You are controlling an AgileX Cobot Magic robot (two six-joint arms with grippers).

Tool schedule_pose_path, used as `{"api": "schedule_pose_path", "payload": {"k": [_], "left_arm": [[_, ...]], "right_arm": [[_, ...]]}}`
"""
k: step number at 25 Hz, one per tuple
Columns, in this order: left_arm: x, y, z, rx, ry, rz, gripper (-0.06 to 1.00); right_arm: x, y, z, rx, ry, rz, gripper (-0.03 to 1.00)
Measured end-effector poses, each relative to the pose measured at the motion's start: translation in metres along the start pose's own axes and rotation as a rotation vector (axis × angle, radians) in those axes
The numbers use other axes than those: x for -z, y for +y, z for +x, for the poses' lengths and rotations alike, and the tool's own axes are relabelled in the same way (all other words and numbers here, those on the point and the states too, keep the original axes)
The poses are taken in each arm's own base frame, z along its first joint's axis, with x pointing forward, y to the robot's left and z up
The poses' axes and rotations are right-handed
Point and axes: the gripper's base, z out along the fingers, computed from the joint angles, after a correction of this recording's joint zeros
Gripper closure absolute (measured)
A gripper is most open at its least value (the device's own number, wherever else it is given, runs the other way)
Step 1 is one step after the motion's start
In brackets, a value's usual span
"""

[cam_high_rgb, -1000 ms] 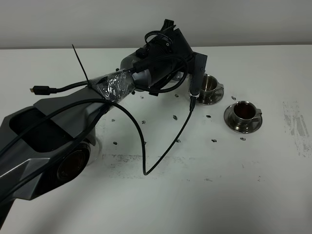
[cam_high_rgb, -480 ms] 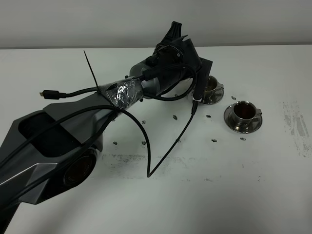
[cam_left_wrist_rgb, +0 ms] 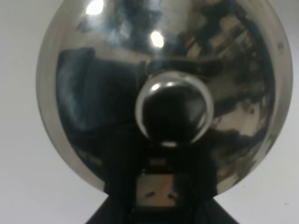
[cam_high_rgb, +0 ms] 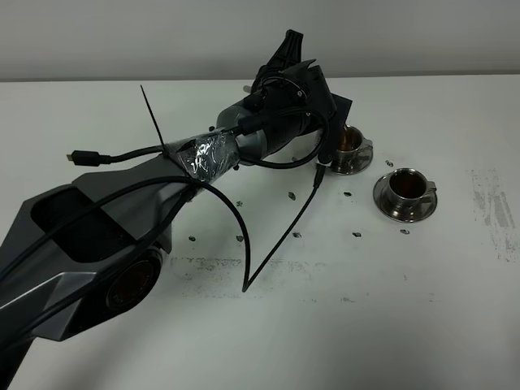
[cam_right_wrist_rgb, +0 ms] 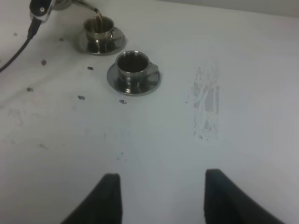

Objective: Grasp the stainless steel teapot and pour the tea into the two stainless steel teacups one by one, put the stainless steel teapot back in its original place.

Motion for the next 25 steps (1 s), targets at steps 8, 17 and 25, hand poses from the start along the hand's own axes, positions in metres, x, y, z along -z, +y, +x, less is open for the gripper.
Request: {"api": "schedule_pose_path", "payload": {"k": [8, 17, 25], "left_arm": [[0.0010, 0.0007, -0.0010, -0.010, 0.002, -0.010, 0.76], [0.0011, 0.0029, 0.0007, -0.048, 0.022, -0.034, 0.76], [0.0011, 0.0035, 0.0004, -0.091, 0.020, -0.040, 0.76]], "right_arm": [[0.0000, 0.0000, 0.0000, 0.000, 0.000, 0.000, 0.55], [0.0000, 0.0000, 0.0000, 0.000, 0.000, 0.000, 0.55], [0.0000, 0.0000, 0.0000, 0.000, 0.000, 0.000, 0.55]]}}
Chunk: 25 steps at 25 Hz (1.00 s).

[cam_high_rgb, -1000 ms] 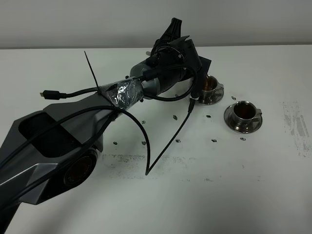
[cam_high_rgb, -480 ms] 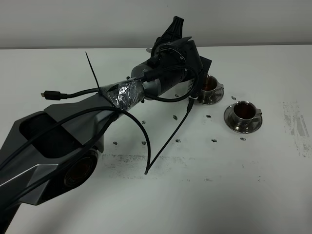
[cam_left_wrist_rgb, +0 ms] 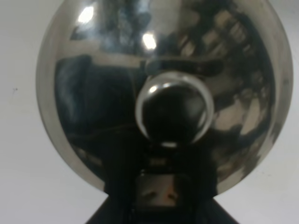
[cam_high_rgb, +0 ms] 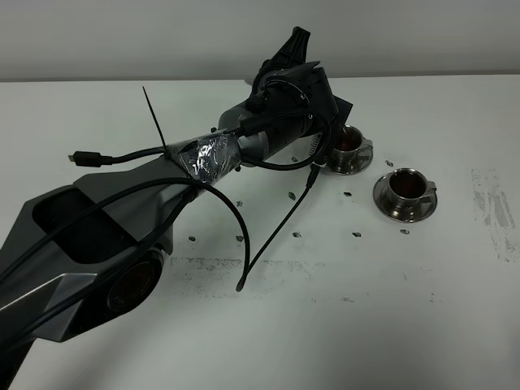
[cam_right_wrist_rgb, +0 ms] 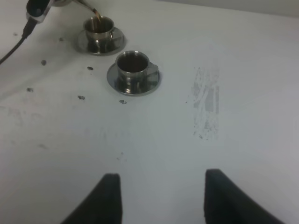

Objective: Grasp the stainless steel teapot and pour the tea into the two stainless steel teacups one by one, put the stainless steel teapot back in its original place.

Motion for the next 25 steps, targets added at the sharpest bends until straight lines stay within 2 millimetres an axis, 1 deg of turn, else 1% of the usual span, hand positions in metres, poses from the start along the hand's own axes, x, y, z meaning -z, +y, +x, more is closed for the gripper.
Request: {"api": "schedule_pose_path", "payload": {"k": [25], "left_arm": [[0.0001, 0.0041, -0.0003, -0.089, -0.001, -0.045, 0.76]], "right_arm": [[0.0000, 0.0000, 0.0000, 0.000, 0.000, 0.000, 0.55]]}}
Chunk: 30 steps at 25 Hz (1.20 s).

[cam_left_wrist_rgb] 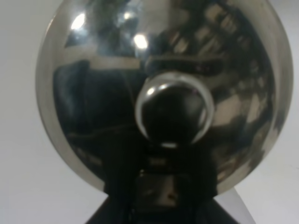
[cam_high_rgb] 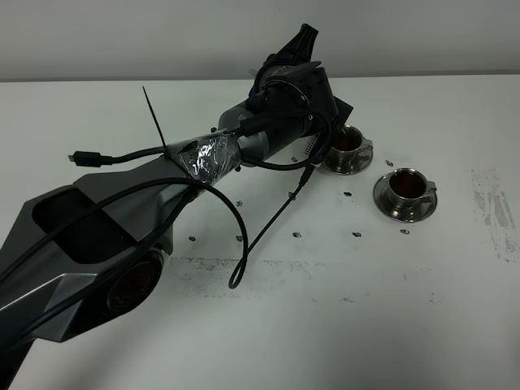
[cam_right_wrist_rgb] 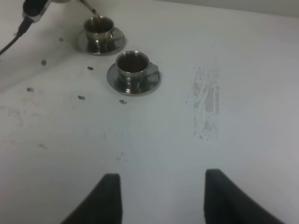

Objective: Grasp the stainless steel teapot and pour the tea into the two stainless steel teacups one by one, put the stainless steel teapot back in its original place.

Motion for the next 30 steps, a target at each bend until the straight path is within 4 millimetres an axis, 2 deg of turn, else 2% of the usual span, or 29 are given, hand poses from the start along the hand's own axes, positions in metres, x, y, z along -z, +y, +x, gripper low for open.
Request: {"api": "schedule_pose_path", "payload": {"k": [30], "left_arm": [[0.0001, -0.0026, -0.0034, 0.017, -0.037, 0.029, 0.76]], "right_arm": [[0.0000, 0.0000, 0.0000, 0.001, 0.000, 0.000, 0.55]]}}
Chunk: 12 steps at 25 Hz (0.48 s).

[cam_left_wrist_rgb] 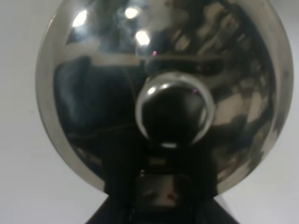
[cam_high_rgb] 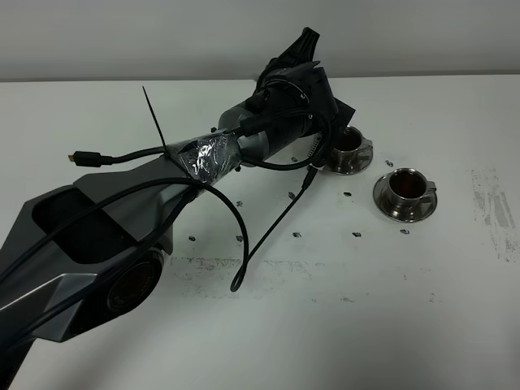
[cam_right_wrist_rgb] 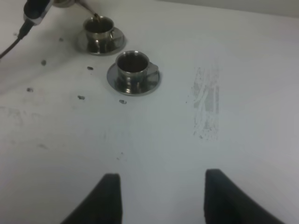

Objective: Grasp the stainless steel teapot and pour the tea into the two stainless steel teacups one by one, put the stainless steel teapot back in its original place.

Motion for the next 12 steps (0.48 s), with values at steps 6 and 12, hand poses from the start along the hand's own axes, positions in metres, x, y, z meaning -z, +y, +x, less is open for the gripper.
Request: {"api": "schedule_pose_path", "payload": {"k": [6, 12], "left_arm": [[-0.003, -0.006, 0.001, 0.058, -0.035, 0.065, 0.76], [0.005, 0.000, 0.016, 0.170, -0.094, 0.113, 0.76]], "right_arm": [[0.000, 0.000, 0.000, 0.000, 0.000, 0.000, 0.55], [0.000, 0.000, 0.000, -0.001, 0.000, 0.000, 0.55]]}}
